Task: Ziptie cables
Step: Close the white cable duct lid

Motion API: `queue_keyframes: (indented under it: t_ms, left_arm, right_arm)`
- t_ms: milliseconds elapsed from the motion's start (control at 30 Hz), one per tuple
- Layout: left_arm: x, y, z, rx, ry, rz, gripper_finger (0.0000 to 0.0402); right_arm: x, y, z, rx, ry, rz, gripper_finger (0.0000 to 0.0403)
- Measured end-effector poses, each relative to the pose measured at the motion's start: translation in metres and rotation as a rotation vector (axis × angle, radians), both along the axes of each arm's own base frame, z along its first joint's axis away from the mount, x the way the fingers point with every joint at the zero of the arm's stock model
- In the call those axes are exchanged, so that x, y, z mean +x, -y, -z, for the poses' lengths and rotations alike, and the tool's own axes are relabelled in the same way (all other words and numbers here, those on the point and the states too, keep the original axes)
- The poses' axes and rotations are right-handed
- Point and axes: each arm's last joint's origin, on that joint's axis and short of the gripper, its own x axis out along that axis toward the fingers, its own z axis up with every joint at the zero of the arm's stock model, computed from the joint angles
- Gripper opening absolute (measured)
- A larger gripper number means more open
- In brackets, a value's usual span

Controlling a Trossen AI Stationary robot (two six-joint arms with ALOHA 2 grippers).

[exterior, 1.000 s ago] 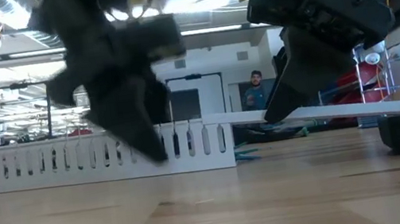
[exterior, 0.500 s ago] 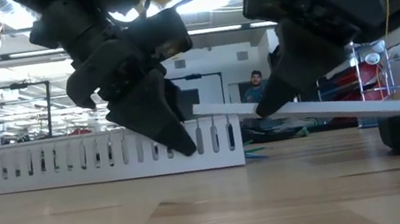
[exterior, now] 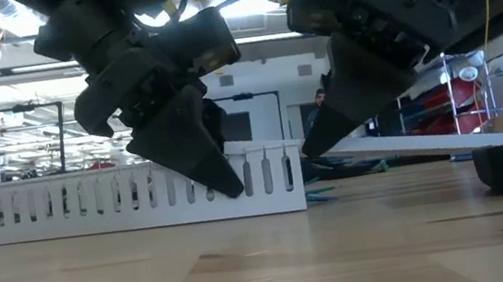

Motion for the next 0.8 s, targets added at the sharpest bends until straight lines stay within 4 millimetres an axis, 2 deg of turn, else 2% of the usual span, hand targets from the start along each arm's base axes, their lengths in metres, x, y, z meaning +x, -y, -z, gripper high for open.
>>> queue_keyframes:
  t_ms: [400,667,800]
  left_arm:
    - [0.0,0.0,0.0,0.01,0.001,0.002,0.0207]
    - [0.0,-0.001,0.0,0.012,0.002,-0.002,0.0208]
    - [0.0,-0.001,0.0,0.012,0.002,-0.002,0.0208]
  right_arm:
    - [-0.003,0.0,-0.018,-0.013,-0.098,-0.011,0.0218]
    - [0.003,-0.008,-0.031,0.003,-0.051,-0.025,0.0218]
    - [0.003,-0.007,-0.024,-0.037,-0.089,-0.02,0.0218]
